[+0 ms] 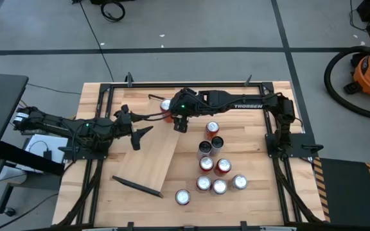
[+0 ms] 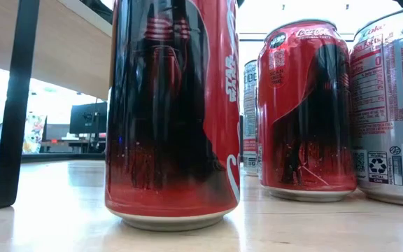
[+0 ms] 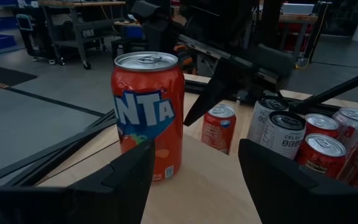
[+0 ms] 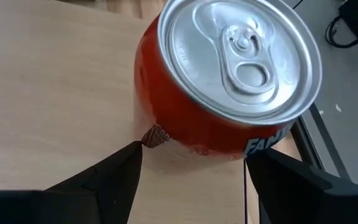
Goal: Place canned beverage on shelf
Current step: Put the top orange soda can on the shelf
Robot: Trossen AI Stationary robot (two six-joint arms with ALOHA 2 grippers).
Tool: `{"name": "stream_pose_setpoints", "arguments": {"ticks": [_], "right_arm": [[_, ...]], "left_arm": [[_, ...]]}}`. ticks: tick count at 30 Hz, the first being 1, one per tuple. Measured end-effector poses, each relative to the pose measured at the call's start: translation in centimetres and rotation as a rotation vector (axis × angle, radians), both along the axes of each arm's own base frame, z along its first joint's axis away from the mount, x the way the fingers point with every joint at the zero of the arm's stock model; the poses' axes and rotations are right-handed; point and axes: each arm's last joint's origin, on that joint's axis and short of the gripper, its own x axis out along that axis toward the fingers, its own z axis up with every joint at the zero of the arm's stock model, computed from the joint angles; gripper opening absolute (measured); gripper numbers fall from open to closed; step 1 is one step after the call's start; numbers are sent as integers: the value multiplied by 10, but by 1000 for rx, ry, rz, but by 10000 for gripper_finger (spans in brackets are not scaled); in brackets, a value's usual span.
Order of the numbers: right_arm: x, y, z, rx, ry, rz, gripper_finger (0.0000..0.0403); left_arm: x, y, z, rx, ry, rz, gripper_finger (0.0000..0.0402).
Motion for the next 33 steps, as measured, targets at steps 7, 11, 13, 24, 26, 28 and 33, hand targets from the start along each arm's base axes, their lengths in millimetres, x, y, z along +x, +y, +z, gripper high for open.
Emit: {"name": "stream_pose_setpoints", "arguments": {"ticks": [7, 11, 13, 24, 26, 28, 33], "right_arm": [[6, -3, -12, 2, -70, -16, 294], [9, -4, -15, -14, -112, -6, 294], [10, -5, -15, -24, -132, 1, 294], [15, -12, -8, -29, -218, 38, 281], [15, -14, -8, -30, -221, 34, 279], [15, -16, -7, -32, -231, 32, 278], [18, -20, -2, -37, -293, 35, 276]], "left_arm": [[-1, 2, -1, -9, -2, 72, 242], [-1, 3, -1, -10, -4, 117, 242], [-2, 4, -1, -6, -5, 138, 242], [-3, 6, -2, 11, 4, 221, 242], [-4, 6, -1, 13, 3, 237, 242], [-6, 7, -1, 16, 0, 245, 242], [-8, 8, 1, 30, -3, 267, 242]]}}
